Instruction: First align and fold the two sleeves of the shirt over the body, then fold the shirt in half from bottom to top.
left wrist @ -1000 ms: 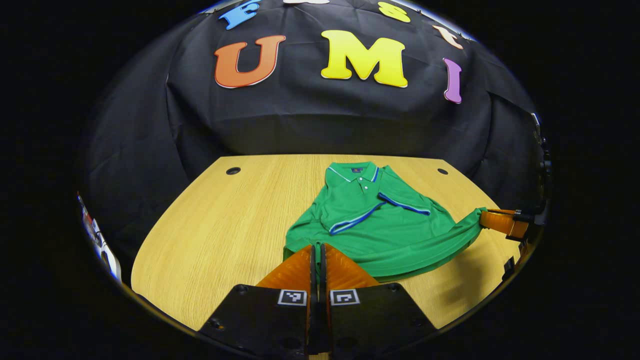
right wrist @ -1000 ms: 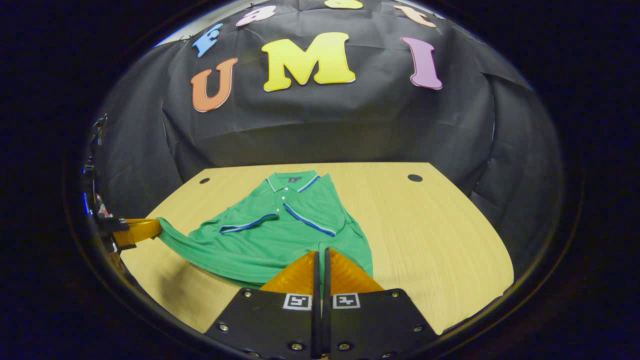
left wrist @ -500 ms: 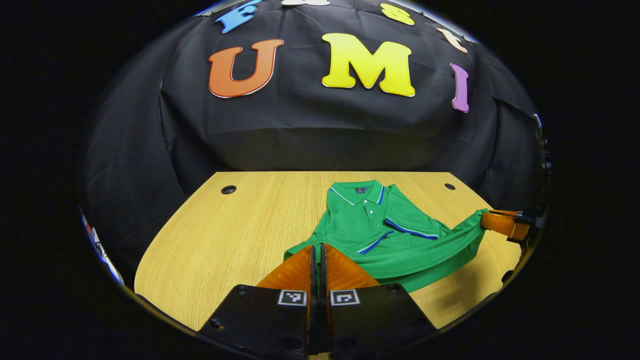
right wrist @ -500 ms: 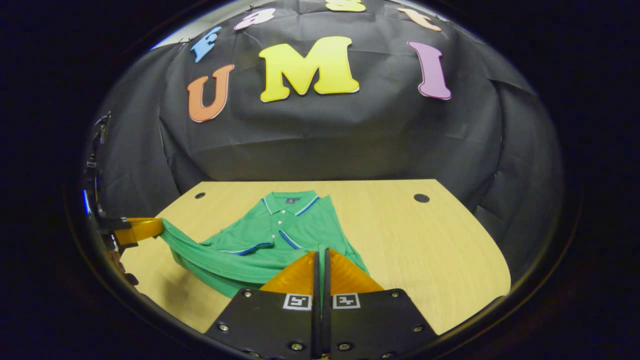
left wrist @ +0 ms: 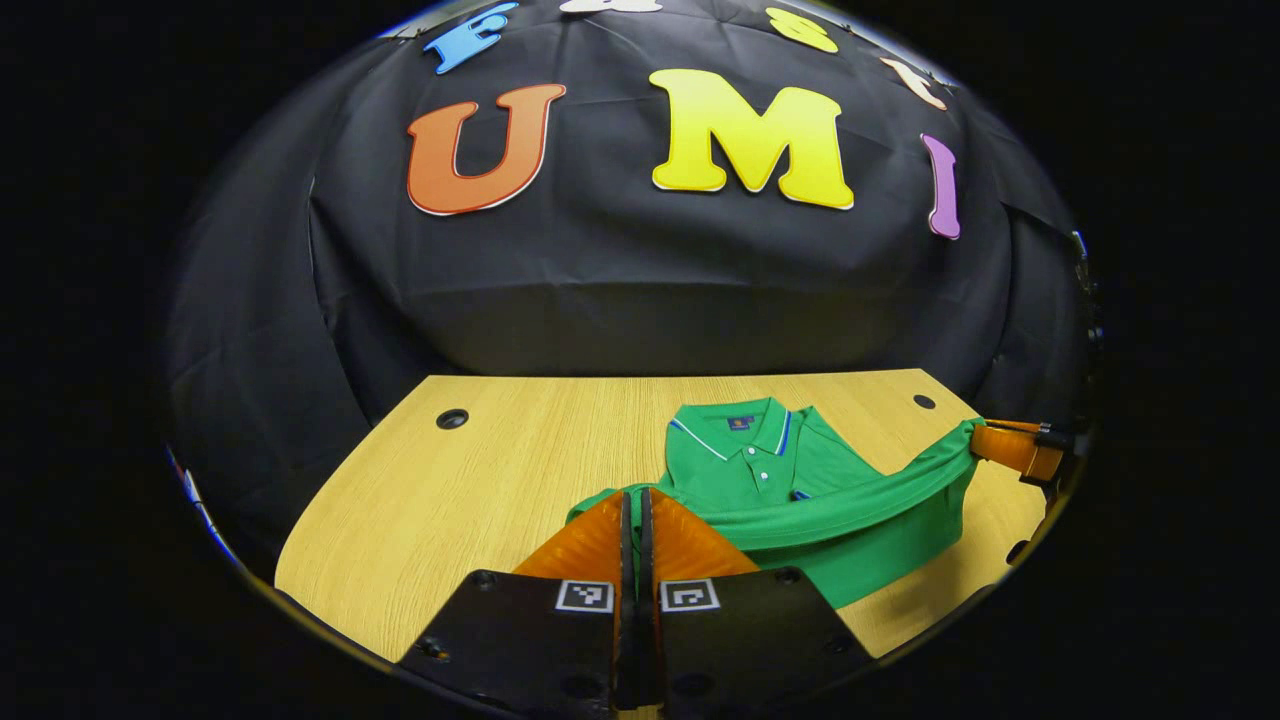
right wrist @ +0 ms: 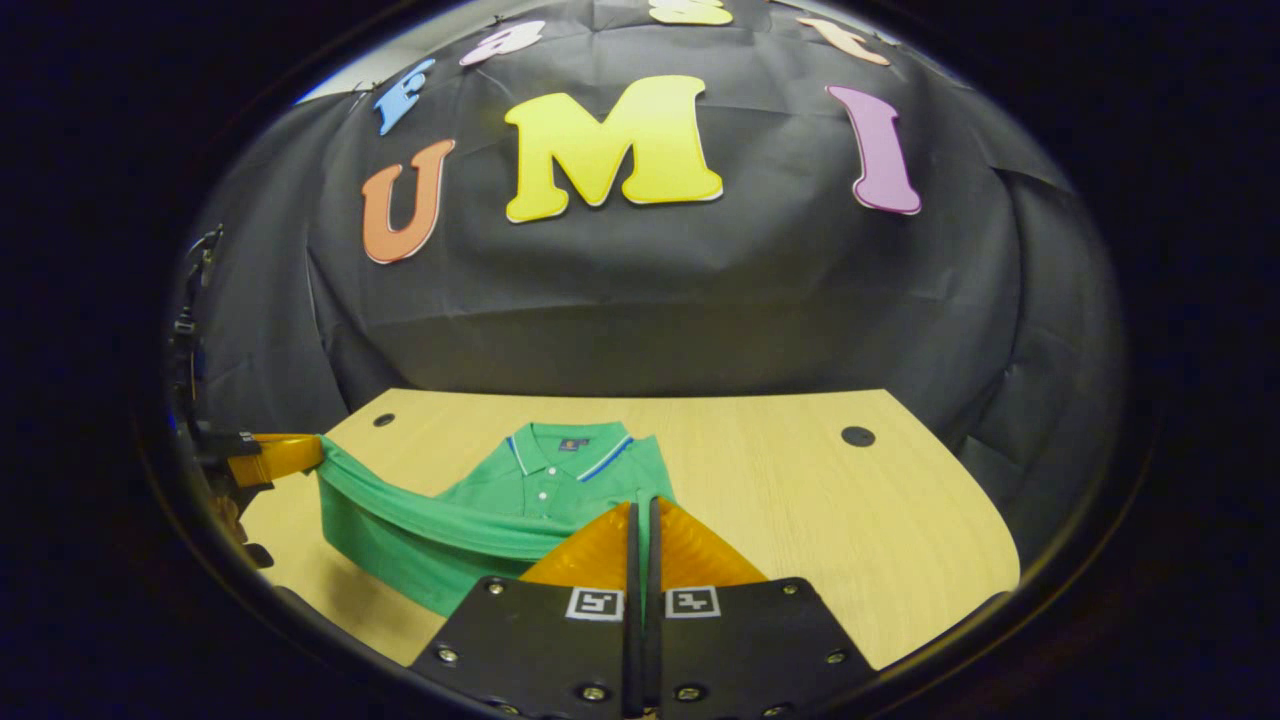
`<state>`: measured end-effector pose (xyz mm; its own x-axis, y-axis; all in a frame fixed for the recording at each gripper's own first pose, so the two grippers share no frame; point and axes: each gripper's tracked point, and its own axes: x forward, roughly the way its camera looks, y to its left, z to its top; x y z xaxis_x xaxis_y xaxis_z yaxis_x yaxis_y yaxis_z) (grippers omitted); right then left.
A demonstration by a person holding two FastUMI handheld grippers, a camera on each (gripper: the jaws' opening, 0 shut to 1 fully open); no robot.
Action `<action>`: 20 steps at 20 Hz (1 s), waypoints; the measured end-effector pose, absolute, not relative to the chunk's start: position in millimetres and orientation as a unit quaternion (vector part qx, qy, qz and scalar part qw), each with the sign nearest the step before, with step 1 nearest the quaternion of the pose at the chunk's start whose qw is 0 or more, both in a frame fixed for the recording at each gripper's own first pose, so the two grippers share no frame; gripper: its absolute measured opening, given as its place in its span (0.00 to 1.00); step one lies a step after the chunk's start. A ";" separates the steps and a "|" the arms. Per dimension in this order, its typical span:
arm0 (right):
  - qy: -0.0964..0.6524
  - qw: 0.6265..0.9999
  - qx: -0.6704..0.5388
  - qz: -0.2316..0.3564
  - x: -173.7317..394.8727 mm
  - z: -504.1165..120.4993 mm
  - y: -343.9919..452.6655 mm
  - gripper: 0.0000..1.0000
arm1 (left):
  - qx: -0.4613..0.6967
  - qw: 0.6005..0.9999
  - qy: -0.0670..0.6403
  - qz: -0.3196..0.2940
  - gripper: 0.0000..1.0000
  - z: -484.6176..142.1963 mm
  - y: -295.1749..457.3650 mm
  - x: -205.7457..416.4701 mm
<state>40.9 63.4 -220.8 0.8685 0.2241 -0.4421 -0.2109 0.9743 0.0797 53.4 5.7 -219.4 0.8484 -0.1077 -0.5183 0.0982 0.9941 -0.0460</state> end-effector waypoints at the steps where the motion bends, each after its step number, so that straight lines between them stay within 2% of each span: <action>1: 0.226 0.967 0.014 0.113 47.7 -218.4 65.1 0.01 | -0.010 0.963 0.265 -0.052 0.03 -217.2 5.2 61.1; 8: 0.205 0.972 0.023 0.115 93.4 -205.0 73.9 0.01 | -0.004 0.976 0.216 -0.038 0.03 -198.1 2.4 107.8; 20: 0.175 0.979 0.022 0.103 183.7 -199.7 80.4 0.01 | -0.005 0.983 0.181 -0.032 0.03 -210.9 -3.8 194.6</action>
